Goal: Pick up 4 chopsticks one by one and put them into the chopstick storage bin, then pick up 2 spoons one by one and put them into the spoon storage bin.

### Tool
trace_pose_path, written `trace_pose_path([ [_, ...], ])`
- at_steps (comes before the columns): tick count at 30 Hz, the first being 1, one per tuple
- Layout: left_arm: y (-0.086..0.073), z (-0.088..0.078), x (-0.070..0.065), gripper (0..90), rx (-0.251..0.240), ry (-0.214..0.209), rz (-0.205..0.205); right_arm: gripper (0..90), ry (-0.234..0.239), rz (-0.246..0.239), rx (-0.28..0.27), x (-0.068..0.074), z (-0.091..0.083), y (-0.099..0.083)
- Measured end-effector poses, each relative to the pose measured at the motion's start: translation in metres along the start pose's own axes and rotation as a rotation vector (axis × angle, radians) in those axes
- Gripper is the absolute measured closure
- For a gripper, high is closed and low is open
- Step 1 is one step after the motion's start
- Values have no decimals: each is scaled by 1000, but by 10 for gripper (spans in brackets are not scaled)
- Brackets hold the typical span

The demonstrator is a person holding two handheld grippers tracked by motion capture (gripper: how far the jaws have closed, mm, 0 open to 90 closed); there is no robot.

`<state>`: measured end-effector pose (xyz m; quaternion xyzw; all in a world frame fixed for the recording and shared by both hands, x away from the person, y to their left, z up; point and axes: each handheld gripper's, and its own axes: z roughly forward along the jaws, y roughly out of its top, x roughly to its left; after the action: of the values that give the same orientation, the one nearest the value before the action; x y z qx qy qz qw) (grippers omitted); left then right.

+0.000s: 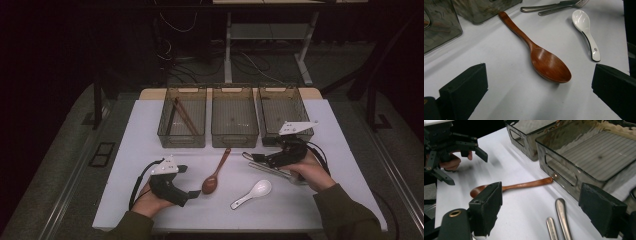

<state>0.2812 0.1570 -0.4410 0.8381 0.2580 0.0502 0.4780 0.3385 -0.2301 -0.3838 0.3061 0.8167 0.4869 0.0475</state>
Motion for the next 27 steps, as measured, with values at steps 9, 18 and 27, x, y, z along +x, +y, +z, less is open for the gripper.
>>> trace_pose_path([
  [9,0,-1,-1,0,-9,2,-10,188,7,-8,-1,3,-19,-20],
  [18,0,-2,-1,0,-8,4,-5,183,5,-9,10,7,-34,-39],
  [27,-1,-2,-3,0,0,5,3,340,14,-13,46,10,-39,-52],
])
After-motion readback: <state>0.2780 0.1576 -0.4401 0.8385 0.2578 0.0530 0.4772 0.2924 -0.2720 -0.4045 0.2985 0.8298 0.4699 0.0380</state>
